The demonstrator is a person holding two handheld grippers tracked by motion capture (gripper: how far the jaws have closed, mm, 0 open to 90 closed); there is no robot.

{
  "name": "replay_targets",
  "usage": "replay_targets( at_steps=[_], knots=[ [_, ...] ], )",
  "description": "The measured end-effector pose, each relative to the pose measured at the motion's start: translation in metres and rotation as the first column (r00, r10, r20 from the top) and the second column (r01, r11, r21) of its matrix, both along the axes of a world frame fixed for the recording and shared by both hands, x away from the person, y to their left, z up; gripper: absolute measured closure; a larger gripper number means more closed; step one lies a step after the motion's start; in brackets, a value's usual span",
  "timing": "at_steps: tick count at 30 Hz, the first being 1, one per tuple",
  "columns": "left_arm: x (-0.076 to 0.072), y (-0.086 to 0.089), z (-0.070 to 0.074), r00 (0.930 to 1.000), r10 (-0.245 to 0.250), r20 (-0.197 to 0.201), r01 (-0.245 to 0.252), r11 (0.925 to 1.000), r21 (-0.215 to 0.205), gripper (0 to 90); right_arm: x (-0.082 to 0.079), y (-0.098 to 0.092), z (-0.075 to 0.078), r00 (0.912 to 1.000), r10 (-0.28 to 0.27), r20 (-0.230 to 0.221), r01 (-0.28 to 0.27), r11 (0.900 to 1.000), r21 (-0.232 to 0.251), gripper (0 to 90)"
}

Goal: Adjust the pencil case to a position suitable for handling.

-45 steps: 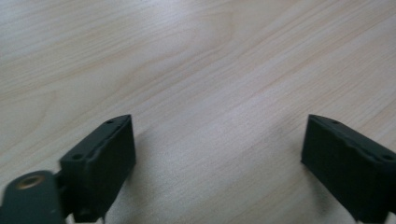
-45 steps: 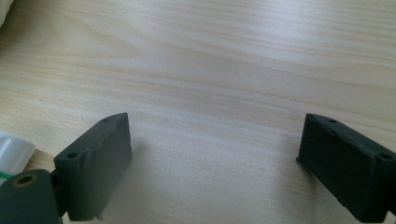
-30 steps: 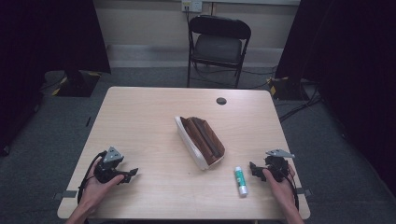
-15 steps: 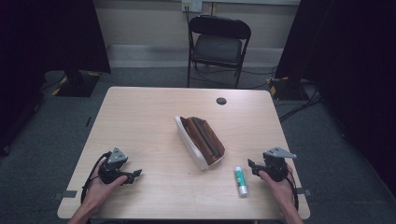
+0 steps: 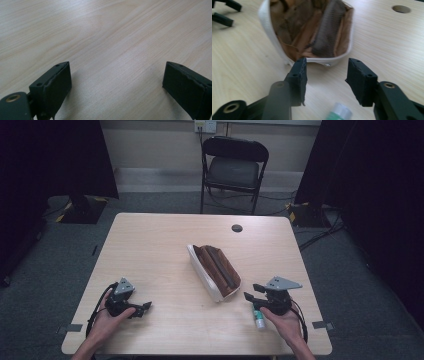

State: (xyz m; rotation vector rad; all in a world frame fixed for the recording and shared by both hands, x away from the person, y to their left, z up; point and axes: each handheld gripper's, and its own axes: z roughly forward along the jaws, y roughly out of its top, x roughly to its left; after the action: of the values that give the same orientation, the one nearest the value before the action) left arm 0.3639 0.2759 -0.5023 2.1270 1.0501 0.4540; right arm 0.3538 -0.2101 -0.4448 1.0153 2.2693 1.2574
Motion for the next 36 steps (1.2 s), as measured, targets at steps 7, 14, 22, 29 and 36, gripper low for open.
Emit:
replay_targets(
  at_steps=[7, 14, 22, 29, 36],
  knots=[
    [0.001, 0.0, -0.001, 1.0, 0.0, -0.006, 0.0, 0.9999, -0.011, 7.3, 0.002, 0.027, 0.007, 0.9956, 0.093, -0.016, -0.093, 0.996, -0.003, 55.7],
    [0.002, 0.001, 0.0, 1.0, -0.007, -0.006, 0.007, 1.0, -0.002, 6.2, 0.012, 0.051, 0.008, 0.9864, 0.164, -0.01, -0.164, 0.986, 0.002, 52.6],
    [0.002, 0.001, 0.0, 1.0, -0.007, -0.006, 0.007, 1.0, -0.001, 6.2, 0.019, 0.072, -0.001, 0.9733, 0.226, -0.039, -0.227, 0.974, -0.013, 49.5],
    [0.002, 0.001, 0.0, 1.0, -0.006, -0.006, 0.006, 1.0, -0.002, 6.2, 0.023, 0.079, -0.009, 0.9736, 0.221, -0.055, -0.224, 0.974, -0.04, 58.6],
    [0.002, 0.001, 0.0, 1.0, -0.006, -0.006, 0.006, 1.0, -0.002, 6.2, 0.021, 0.08, -0.009, 0.9697, 0.234, -0.071, -0.237, 0.971, -0.035, 71.7]
  ],
)
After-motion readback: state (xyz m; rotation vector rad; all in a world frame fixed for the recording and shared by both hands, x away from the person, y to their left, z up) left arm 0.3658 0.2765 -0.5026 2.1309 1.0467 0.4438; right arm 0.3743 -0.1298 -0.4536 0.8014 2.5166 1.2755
